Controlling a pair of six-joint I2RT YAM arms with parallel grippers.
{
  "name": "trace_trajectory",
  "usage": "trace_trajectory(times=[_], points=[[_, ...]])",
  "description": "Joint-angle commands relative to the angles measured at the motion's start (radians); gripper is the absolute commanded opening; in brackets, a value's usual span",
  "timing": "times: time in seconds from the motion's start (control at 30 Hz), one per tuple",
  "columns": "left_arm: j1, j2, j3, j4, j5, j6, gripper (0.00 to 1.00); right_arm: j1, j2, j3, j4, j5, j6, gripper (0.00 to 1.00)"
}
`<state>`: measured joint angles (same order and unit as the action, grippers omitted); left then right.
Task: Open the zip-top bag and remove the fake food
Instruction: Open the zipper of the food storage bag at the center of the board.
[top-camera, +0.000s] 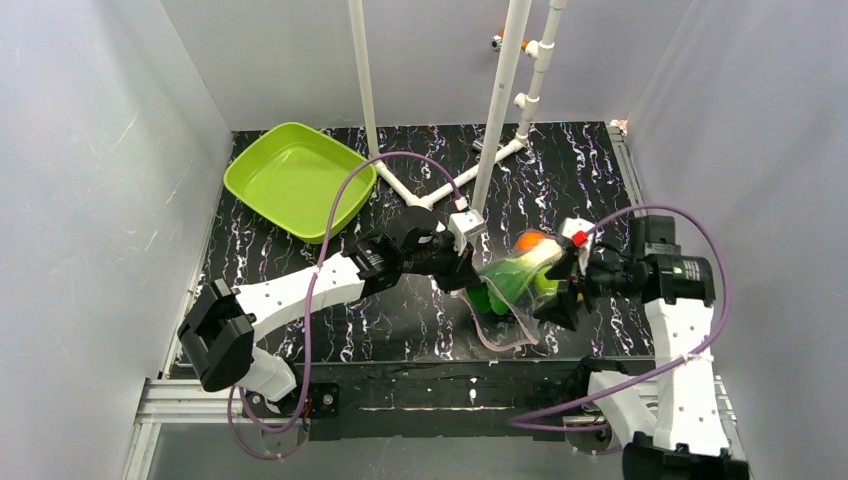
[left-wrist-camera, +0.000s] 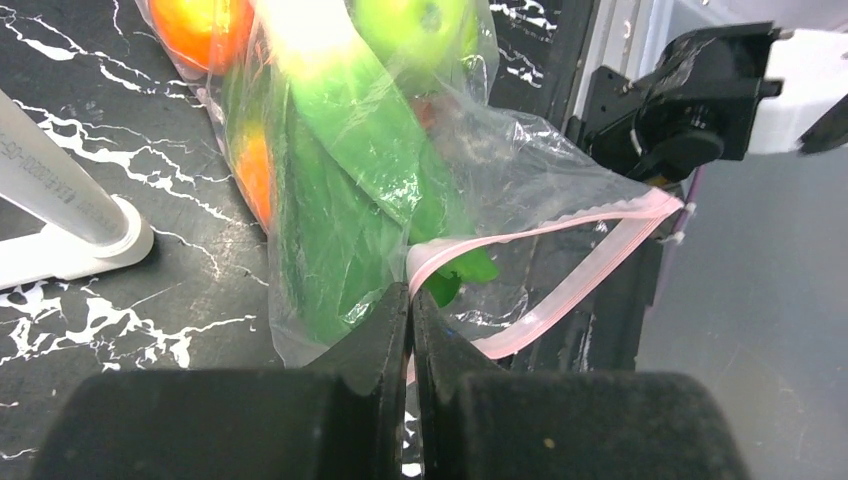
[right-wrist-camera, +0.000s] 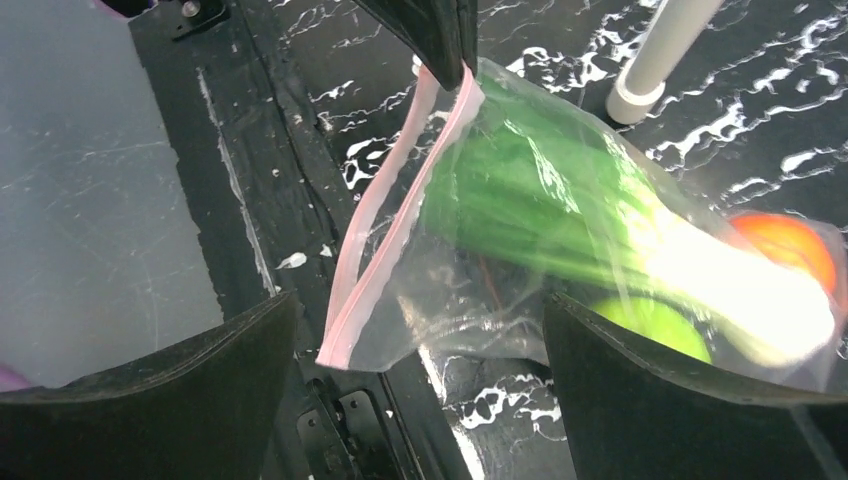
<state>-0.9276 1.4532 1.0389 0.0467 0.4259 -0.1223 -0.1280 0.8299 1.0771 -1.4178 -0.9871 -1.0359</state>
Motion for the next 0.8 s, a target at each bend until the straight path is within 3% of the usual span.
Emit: trace_trajectory(times=[0.0,0.13,0.3,0.37,0.4,0.5,0.53,0.57,0.7,0.77], points=[[-0.002,-0.048,0.048,0.034,0.025,-0.068,0.0,0.228,0.026,0.007,0.317,0.119,0.396,0.96],[-0.002,-0.041,0.064,0.024,0.008,-0.094,0.0,0.364,0.139,0.049,0.4,0.28,0.497,0.92],[-0.002,-0.014,0.096,0.022,-0.014,-0.126,0.0,0.56,0.294,0.085,0.47,0.353,0.58,0.92],[-0.002,-0.008,0.112,0.017,-0.012,-0.128,0.0,0.597,0.366,0.116,0.505,0.391,0.632,0.83],[-0.002,-0.007,0.121,0.005,-0.013,-0.124,0.0,0.61,0.395,0.14,0.508,0.398,0.648,0.7],[-0.002,-0.025,0.098,-0.003,-0.043,-0.123,0.0,0.607,0.383,0.13,0.534,0.443,0.681,0.06],[-0.001,-0.038,0.088,-0.004,-0.064,-0.14,0.02,0.589,0.373,0.114,0.547,0.419,0.694,0.01],[0.001,-0.06,0.087,-0.02,-0.079,-0.171,0.2,0.568,0.365,0.093,0.562,0.378,0.708,0.01],[0.002,-0.174,0.031,-0.009,-0.058,-0.273,0.6,0.54,0.341,0.04,0.597,0.297,0.723,0.01],[0.001,-0.25,-0.033,0.034,-0.068,-0.338,0.7,0.539,0.338,0.017,0.611,0.265,0.724,0.01]])
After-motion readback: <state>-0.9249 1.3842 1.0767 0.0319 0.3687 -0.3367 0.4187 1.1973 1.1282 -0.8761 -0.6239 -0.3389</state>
